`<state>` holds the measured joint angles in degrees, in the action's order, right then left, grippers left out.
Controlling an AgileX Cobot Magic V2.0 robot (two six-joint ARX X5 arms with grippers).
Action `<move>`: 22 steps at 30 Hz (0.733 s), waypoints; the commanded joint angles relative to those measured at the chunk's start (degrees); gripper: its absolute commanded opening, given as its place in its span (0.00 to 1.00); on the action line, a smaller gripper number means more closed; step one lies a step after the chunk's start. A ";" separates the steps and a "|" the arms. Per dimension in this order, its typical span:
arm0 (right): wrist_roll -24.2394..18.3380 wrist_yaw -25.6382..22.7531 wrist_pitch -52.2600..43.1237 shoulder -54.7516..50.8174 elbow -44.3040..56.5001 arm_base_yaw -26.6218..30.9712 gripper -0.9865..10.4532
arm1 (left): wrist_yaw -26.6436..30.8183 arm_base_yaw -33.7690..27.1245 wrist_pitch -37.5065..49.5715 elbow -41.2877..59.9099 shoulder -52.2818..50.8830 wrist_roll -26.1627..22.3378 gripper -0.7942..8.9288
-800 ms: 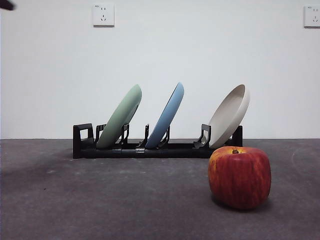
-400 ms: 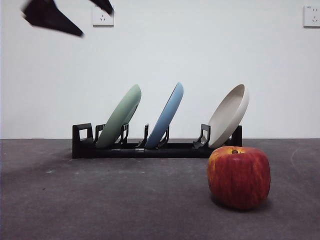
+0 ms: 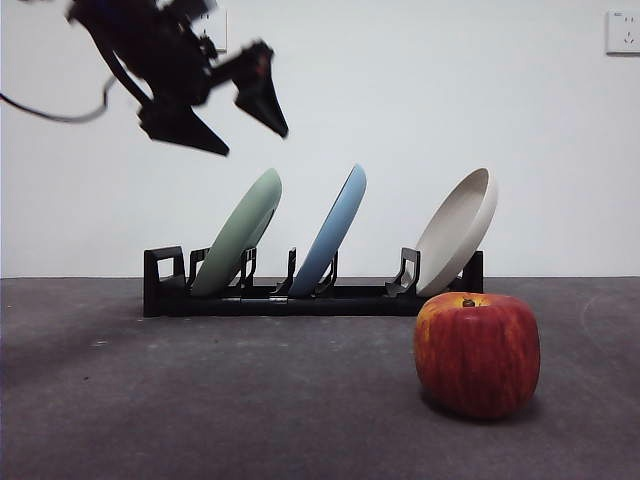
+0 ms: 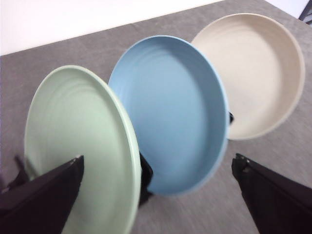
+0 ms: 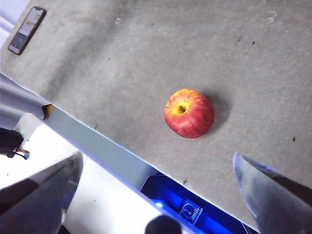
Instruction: Take the green plate from the plate rack,put the plate on the table,take the apple from the table,put the apple in the plate
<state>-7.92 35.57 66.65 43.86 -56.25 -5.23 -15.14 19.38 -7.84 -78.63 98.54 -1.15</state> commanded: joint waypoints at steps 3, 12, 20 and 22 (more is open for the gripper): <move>0.42 0.09 -0.15 0.02 0.04 -0.09 0.72 | 0.74 0.26 5.01 -0.31 5.64 -0.59 0.66; 0.42 0.09 -0.15 0.02 0.04 -0.09 0.72 | 1.64 0.42 8.39 -0.31 11.13 -0.61 0.62; 0.39 0.09 -0.20 0.02 0.04 -0.09 0.72 | 1.33 0.57 8.28 -0.31 11.67 -0.55 0.20; 0.39 0.09 -0.20 0.02 0.04 -0.09 0.72 | 1.33 0.55 8.15 -0.31 11.67 -0.42 0.14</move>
<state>-7.92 35.57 66.63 43.86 -56.25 -5.23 -13.67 19.75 -0.08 -78.85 109.80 -1.30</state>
